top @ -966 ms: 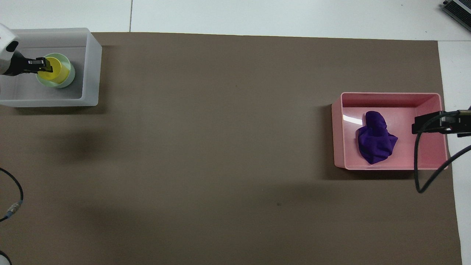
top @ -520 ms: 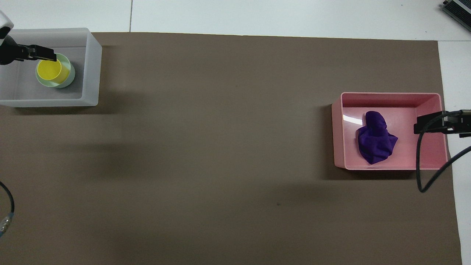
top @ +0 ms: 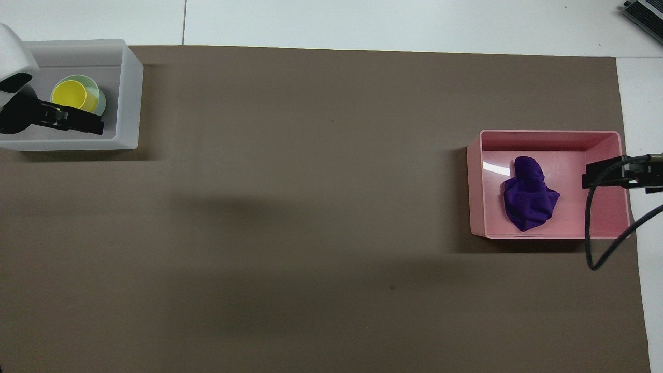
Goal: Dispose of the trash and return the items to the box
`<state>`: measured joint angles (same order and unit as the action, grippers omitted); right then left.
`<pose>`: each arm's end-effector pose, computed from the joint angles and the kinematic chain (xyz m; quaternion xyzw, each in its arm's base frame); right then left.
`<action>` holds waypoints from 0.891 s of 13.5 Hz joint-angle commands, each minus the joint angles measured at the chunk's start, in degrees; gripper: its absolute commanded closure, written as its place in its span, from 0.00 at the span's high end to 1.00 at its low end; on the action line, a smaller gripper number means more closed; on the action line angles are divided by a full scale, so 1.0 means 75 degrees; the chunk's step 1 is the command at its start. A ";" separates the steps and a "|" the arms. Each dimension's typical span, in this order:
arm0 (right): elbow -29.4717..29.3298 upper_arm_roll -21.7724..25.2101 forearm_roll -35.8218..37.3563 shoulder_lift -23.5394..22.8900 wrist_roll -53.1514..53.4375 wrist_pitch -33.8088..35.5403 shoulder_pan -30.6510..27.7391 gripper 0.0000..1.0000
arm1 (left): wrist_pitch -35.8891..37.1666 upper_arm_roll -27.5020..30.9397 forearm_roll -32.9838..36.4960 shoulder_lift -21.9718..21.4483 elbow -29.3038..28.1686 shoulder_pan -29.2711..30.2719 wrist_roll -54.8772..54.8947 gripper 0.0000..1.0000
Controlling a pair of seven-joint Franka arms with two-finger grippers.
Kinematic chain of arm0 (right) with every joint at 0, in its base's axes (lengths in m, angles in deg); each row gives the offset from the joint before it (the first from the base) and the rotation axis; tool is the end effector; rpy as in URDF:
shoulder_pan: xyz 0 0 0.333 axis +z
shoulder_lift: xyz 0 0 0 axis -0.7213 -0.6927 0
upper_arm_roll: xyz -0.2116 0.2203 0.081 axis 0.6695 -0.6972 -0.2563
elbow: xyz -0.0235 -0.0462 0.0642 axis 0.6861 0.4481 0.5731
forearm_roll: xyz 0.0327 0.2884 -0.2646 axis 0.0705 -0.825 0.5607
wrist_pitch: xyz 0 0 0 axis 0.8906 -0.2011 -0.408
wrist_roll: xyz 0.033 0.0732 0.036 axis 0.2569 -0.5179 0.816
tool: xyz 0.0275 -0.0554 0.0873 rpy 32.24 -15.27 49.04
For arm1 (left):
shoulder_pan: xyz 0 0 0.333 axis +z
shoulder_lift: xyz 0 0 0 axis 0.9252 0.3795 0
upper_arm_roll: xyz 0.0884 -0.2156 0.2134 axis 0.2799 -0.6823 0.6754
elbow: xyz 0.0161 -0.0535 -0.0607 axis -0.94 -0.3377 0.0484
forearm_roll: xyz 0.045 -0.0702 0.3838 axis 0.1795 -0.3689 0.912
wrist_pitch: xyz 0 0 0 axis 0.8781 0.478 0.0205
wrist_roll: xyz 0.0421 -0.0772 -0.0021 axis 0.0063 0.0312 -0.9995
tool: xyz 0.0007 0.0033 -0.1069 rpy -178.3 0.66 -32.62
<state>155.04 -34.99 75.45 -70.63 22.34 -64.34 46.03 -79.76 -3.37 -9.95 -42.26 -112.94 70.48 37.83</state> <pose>0.5290 -0.0185 0.6371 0.9985 -0.0510 0.0063 0.0176 0.6006 -0.0428 0.5964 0.9910 -0.1152 0.0682 0.0056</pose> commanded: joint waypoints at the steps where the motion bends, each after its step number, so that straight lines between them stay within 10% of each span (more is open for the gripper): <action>1: 0.0276 -0.0031 -0.0096 0.0183 -0.0073 -0.0202 -0.0088 1.00 | 0.0605 0.0096 -0.0100 -0.0407 0.0021 -0.0160 -0.0033 1.00; 7: 0.0311 -0.0043 -0.0096 0.0218 -0.0120 -0.0167 -0.0077 1.00 | 0.1310 0.0317 -0.0100 -0.0887 -0.0081 -0.0182 0.0015 1.00; 12: 0.0311 -0.0043 -0.0096 0.0218 -0.0120 -0.0167 -0.0065 1.00 | 0.1813 0.2072 -0.0053 -0.0899 0.0034 -0.2043 -0.0033 1.00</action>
<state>155.55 -34.99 75.44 -70.51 22.34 -64.63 45.99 -68.38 7.17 -9.95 -47.65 -112.00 60.14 37.83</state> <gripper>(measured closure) 0.000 0.000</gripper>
